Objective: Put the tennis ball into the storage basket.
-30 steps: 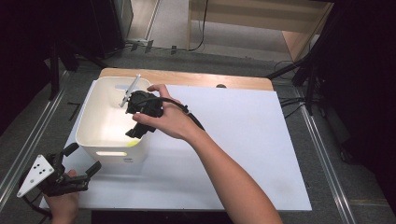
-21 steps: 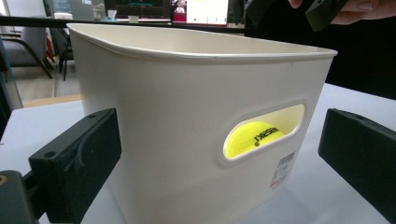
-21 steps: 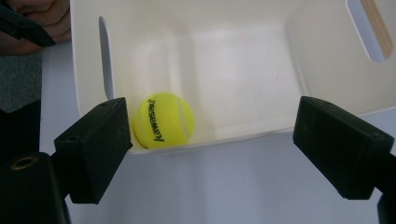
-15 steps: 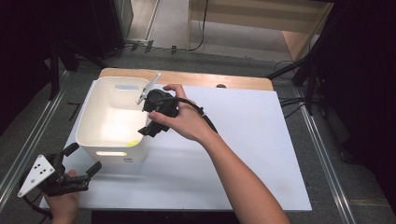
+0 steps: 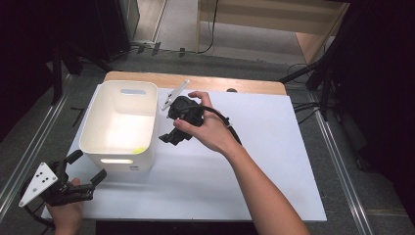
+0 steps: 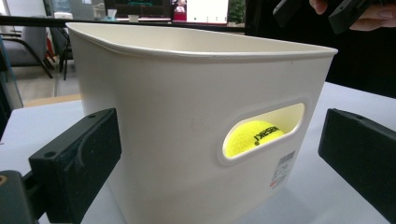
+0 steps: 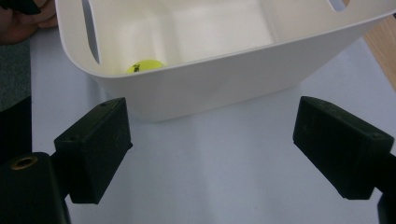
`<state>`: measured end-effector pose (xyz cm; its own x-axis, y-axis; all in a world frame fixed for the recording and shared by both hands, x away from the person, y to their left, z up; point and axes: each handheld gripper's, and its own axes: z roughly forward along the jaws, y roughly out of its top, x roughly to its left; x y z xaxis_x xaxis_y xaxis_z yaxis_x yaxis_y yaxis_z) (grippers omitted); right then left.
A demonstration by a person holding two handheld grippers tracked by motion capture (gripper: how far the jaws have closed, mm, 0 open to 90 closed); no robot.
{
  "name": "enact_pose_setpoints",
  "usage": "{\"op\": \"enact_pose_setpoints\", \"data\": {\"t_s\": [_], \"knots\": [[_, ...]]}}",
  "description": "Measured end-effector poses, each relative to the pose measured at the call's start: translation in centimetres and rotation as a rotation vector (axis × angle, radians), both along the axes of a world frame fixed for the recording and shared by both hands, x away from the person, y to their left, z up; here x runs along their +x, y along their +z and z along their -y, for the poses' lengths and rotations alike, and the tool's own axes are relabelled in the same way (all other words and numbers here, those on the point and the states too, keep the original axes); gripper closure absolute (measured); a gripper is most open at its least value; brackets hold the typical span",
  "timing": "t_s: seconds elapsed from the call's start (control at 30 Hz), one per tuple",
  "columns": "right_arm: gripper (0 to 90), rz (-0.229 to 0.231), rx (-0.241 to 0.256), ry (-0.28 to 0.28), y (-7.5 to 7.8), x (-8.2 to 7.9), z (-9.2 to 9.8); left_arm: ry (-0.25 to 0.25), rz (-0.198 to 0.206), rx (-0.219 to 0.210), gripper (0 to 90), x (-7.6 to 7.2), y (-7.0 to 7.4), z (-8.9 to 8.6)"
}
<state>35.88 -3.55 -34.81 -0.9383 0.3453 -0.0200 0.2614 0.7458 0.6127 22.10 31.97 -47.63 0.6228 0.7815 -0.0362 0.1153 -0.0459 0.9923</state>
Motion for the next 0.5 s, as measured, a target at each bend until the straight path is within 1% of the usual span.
{"op": "enact_pose_setpoints", "data": {"t_s": [0.03,0.07,0.1,0.13,0.23,0.27,0.33,0.37,0.5], "knots": [[9.8,-0.003,0.003,-0.004,-0.1,0.0,0.2,0.0,0.0,0.0,0.0,0.0,0.0,0.0],[9.8,0.001,0.007,0.007,-0.2,0.0,0.4,-0.001,0.001,0.0,0.0,0.0,0.0,0.0],[9.9,-0.003,0.0,-0.01,-0.2,-0.1,0.7,-0.001,0.0,0.001,0.0,0.0,0.0,0.0],[9.8,-0.009,0.002,-0.014,-0.3,-0.2,0.9,0.0,0.0,0.001,0.0,0.0,0.0,0.0],[9.7,-0.006,0.009,-0.022,-0.7,-0.2,1.7,0.0,0.0,0.001,0.0,0.0,0.0,0.0],[9.6,-0.01,0.011,-0.035,-0.8,-0.4,2.0,0.0,0.0,0.002,0.0,0.0,0.0,0.0],[8.8,-0.001,0.014,-0.043,-0.9,-0.4,2.5,0.0,0.001,0.001,0.0,0.0,0.0,0.0],[8.8,-0.007,0.011,-0.057,-1.0,-0.6,2.8,0.0,0.001,0.001,0.0,0.0,0.0,0.0],[8.6,-0.005,0.026,-0.079,-1.4,-0.9,4.1,0.0,-0.001,0.003,0.0,0.0,0.0,0.0]]}}
